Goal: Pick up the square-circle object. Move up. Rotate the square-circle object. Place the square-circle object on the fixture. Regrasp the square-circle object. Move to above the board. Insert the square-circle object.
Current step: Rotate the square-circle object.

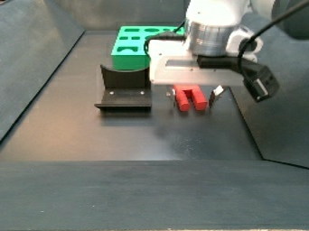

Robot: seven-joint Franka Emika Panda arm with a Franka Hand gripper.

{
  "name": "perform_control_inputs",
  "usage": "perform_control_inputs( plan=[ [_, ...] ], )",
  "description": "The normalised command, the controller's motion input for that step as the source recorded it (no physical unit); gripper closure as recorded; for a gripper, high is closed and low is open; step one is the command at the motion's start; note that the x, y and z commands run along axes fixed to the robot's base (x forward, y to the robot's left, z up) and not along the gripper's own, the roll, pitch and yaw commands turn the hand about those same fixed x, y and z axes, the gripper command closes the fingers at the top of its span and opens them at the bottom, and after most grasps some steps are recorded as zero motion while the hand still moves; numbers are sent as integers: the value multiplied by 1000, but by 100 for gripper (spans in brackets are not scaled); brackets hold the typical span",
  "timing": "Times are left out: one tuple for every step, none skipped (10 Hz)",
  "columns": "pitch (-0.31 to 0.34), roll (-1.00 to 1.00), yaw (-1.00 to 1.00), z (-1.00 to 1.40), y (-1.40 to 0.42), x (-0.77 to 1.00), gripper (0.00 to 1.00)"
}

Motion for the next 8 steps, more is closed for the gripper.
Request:
perform_control_inputs(
  plan=[
    [38,-13,3,1000,-3,-15,0],
    [55,-23,4,1000,-2,-10,0],
    [65,-36,5,1000,-3,-10,0],
    [61,-45,7,1000,-4,-15,0],
    [55,-56,8,1000,-6,-20,0],
    [54,-62,8,1000,-6,-20,0],
    [51,-75,6,820,-7,-21,0],
    [48,-84,7,666,-8,-21,0]
  ],
)
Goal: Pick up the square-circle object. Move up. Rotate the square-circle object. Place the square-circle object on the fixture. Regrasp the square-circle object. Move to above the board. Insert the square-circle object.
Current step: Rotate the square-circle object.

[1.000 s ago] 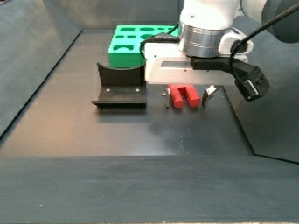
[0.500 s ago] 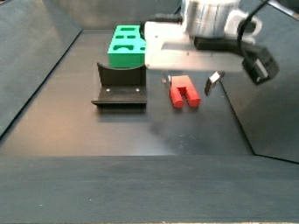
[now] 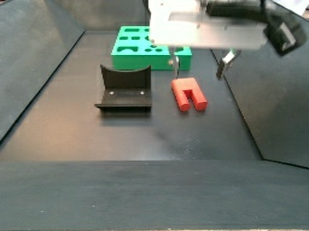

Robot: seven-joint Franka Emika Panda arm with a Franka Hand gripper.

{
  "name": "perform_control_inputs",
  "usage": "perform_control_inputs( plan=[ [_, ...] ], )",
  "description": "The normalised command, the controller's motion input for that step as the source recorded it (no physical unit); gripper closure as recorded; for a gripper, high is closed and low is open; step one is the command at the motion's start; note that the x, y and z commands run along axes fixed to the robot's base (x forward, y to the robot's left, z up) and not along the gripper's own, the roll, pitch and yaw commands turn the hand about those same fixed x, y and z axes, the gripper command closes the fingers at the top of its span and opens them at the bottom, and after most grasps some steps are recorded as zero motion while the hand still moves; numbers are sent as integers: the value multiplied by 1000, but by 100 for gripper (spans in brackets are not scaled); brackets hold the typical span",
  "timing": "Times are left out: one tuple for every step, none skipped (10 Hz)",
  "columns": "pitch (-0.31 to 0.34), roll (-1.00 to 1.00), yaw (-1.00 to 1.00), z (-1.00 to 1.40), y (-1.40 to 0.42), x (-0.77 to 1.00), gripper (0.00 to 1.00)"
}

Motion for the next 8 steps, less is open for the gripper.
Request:
perform_control_inputs(
  plan=[
    [0,0,1000,0,0,0,0],
    [1,0,1000,-210,-6,-3,0],
    [-1,0,1000,-279,-2,26,0],
    [-2,0,1000,-204,9,49,0],
    [-2,1,1000,-116,9,39,0],
    [-2,1,1000,-59,6,32,0],
    [-2,1,1000,-54,4,31,0],
    [-3,1,1000,-51,5,32,0]
  ],
)
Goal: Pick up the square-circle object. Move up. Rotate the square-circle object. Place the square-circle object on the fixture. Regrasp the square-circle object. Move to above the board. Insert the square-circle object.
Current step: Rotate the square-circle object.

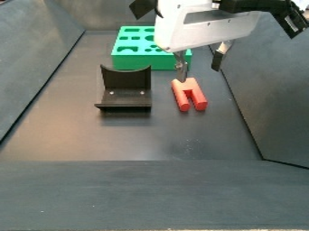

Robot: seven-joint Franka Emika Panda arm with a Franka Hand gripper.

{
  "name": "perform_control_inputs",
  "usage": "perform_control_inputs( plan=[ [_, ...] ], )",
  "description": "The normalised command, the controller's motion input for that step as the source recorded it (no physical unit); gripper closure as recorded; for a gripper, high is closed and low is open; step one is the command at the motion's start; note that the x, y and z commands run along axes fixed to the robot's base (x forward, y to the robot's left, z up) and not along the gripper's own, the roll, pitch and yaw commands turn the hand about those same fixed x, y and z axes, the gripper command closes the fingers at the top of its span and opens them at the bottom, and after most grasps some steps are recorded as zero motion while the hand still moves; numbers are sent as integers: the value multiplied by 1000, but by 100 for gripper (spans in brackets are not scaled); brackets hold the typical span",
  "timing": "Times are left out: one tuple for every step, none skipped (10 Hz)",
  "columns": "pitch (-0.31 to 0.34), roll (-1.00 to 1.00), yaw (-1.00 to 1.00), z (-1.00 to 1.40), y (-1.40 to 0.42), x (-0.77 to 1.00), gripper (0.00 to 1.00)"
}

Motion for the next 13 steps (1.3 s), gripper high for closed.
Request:
perform_control_inputs(
  plan=[
    [-3,1,1000,-47,5,34,0],
    [-3,1,1000,-43,5,36,0],
    [-3,1,1000,-41,5,36,0],
    [-3,1,1000,-39,5,36,0],
    [-4,2,1000,-39,5,36,0],
    [-4,2,1000,-38,5,36,0],
    [-4,2,1000,-38,5,36,0],
    [-4,2,1000,-38,4,36,0],
    [-4,2,1000,-38,4,36,0],
    [-4,2,1000,-37,4,36,0],
    [-4,2,1000,-37,4,36,0],
    [-5,2,1000,-37,4,36,0],
    [-5,2,1000,-37,4,36,0]
  ],
)
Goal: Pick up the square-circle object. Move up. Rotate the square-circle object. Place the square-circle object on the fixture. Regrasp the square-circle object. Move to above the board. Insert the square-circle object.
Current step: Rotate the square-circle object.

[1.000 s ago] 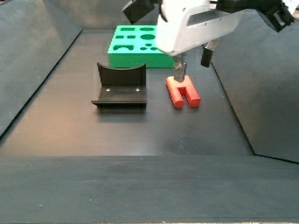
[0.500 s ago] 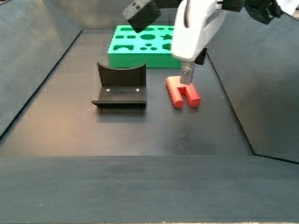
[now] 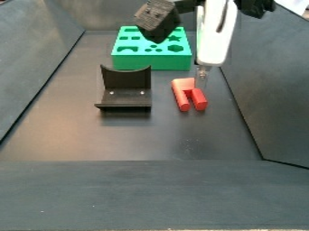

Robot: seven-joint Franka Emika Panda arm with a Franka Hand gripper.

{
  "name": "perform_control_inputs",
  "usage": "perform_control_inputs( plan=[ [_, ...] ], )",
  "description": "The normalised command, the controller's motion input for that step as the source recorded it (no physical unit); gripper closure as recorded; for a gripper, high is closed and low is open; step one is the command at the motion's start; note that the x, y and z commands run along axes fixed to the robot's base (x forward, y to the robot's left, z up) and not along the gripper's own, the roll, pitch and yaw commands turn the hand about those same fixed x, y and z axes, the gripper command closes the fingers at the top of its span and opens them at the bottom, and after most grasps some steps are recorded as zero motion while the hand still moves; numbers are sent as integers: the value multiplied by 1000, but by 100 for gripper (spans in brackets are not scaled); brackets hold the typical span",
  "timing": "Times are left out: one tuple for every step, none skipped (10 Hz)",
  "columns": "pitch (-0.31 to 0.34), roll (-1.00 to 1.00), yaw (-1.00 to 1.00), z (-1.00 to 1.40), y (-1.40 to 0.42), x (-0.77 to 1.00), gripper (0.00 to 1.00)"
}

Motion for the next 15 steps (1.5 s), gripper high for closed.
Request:
perform_control_inputs(
  plan=[
    [-5,2,1000,-37,4,36,0],
    [-5,2,1000,-37,4,36,0],
    [-6,2,1000,-37,4,36,0],
    [-6,2,1000,-37,4,36,0],
    [-6,3,1000,-37,4,36,0],
    [-6,3,1000,-37,4,36,0],
    [-7,3,1000,-37,4,36,0],
    [-7,3,1000,-37,4,36,0],
    [-8,3,1000,-37,4,36,0],
    [-8,3,1000,-37,4,36,0],
    [-9,4,1000,-36,4,36,0],
    [-9,4,1000,-36,4,36,0],
    [-10,4,1000,-36,4,36,0],
    [-11,5,1000,-36,4,36,0],
    [-12,5,1000,-36,3,36,0]
  ],
)
